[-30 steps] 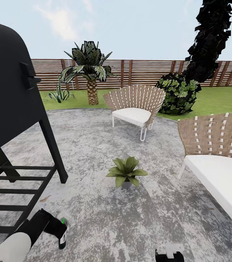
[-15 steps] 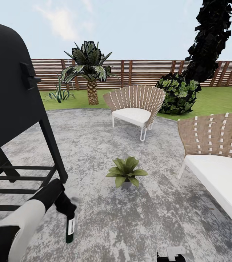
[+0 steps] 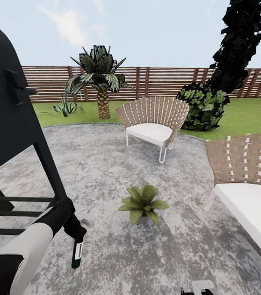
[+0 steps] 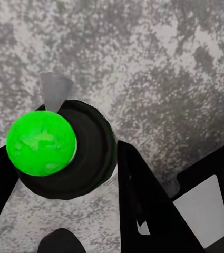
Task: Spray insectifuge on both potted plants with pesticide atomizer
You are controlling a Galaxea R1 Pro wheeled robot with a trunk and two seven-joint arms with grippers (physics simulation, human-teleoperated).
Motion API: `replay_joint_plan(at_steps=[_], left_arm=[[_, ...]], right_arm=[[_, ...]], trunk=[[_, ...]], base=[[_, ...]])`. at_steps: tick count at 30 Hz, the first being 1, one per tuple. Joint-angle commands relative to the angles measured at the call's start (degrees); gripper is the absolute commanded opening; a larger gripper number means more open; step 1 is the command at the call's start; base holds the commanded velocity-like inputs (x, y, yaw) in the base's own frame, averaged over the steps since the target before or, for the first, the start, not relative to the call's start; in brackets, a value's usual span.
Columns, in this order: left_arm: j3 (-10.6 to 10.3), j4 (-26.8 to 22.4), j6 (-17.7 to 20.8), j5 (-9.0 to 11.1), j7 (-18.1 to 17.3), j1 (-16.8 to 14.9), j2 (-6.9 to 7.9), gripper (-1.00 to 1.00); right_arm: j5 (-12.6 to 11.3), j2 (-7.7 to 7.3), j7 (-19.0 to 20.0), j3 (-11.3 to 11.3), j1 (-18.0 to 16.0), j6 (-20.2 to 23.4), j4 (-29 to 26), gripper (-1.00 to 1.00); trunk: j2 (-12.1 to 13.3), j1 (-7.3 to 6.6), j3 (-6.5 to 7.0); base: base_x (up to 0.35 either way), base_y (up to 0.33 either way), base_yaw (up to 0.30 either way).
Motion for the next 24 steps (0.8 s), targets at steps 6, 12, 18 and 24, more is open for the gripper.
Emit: replay_joint_plan(at_steps=[6, 12, 18, 24], left_arm=[[-0.38, -0.12, 0.33, -0.14, -0.57, -0.09, 0.00, -1.00], [-0.55, -0.13, 0.32, -6.28, -9.10, -1.98, 0.05, -1.00], [-0.47, -0.20, 0.32, -10.06, -13.70, -2.30, -0.06, -1.00], [-0.46, -0.13, 0.23, -10.06, -13.81, -2.31, -0.40, -1.00]], right_arm=[[0.22, 0.16, -0.43, 0.36, -0.03, 0.01, -0.08, 1.00], [0.07, 0.33, -0.36, 0.19, -0.03, 0.01, -0.35, 1.00], [0.11, 0.31, -0.35, 0.24, -0.03, 0.01, -0.16, 1.00], [0.15, 0.23, -0.46, 0.19, -0.03, 0.01, -0.25, 1.00]], trunk=[[-0.02, 0.02, -0.06], [-0.02, 0.02, -0.06], [-0.02, 0.02, -0.06], [-0.02, 0.02, -0.06]], base=[[0.338, 0.000, 0.000], [0.338, 0.011, 0.000], [0.338, 0.116, 0.000], [0.338, 0.093, 0.000]])
